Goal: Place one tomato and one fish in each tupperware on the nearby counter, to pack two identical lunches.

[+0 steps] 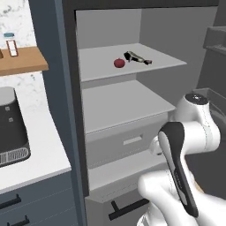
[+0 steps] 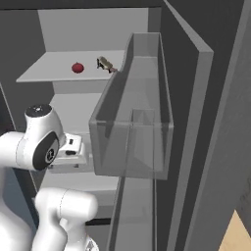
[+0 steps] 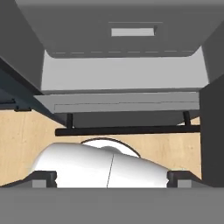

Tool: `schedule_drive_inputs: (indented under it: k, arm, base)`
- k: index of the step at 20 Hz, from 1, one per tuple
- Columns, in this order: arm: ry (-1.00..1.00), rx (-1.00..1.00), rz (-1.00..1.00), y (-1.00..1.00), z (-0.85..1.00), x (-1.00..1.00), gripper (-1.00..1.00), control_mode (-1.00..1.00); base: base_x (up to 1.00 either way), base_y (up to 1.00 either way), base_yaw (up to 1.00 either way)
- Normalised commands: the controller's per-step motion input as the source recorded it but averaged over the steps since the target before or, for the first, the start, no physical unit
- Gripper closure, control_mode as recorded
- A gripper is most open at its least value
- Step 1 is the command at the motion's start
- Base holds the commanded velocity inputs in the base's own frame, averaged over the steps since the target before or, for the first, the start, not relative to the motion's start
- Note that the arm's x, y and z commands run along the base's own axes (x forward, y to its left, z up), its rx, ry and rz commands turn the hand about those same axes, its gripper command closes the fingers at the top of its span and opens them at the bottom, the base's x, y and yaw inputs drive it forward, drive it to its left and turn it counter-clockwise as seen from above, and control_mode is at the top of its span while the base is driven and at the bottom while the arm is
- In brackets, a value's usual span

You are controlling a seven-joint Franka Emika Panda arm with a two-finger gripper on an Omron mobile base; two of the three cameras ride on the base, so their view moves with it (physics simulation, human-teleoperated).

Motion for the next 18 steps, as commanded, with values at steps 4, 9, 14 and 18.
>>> schedule_drive_inputs:
  k: [4, 9, 14, 18]
  arm:
    - [-0.49, -0.06, 0.00, 0.01, 0.57, -0.02, -1.00, -1.00]
    - [-0.50, -0.01, 0.00, 0.00, 0.90, 0.11, -1.00, -1.00]
    - [-0.47, 0.00, 0.00, -0.02, 1.00, 0.39, -1.00, -1.00]
    - [-0.46, 0.00, 0.00, -0.11, 1.00, 0.58, -1.00, -1.00]
  base:
    - [0.00, 0.00, 0.00]
    - [0.00, 0.00, 0.00]
    - [0.00, 0.00, 0.00]
    - [0.00, 0.00, 0.00]
